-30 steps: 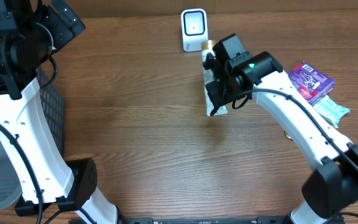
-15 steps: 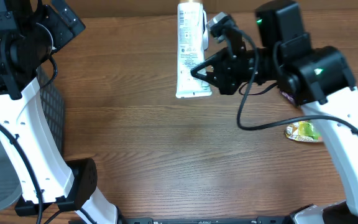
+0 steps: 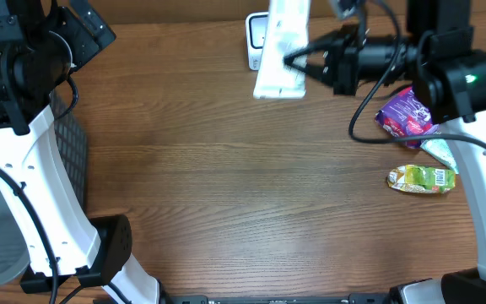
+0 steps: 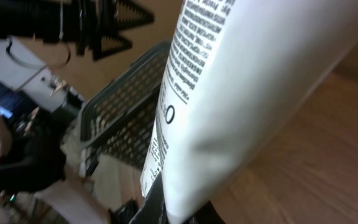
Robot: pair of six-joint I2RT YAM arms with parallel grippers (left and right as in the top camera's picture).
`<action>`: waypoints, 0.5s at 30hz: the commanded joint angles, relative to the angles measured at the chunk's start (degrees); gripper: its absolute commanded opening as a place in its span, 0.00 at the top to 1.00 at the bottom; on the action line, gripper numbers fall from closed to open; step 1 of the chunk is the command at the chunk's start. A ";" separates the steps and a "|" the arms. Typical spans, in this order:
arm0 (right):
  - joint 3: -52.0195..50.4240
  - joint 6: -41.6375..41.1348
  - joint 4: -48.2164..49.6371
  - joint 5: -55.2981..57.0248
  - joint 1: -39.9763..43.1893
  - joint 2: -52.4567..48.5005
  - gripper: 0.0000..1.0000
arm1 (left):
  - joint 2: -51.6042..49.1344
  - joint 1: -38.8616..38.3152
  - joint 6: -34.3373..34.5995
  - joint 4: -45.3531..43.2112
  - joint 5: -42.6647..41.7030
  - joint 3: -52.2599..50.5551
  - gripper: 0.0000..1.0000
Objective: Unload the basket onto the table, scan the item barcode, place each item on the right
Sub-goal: 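Lift the Pantene tube and carry it toward the white scanner, then hold the Pantene tube in front of the white scanner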
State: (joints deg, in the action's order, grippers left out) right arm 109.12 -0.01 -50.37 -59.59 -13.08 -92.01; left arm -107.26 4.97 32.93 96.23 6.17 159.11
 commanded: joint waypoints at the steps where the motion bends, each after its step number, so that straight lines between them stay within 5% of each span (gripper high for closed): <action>1: 1.60 -6.12 4.39 2.69 1.70 0.37 0.97 | 0.11 -0.15 0.50 0.00 -0.09 0.09 0.00; 8: 5.90 -5.42 1.44 23.65 0.26 -4.92 0.97 | 0.11 -0.15 0.50 0.00 -0.09 0.09 0.01; 15: 10.01 1.51 -1.99 64.50 -10.32 -15.06 0.97 | 0.11 -0.15 0.50 0.00 -0.09 0.09 0.01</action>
State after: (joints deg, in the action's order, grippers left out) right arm 116.46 -3.14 -54.52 -20.18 -18.37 -103.44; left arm -107.26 4.97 32.93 96.23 6.17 159.11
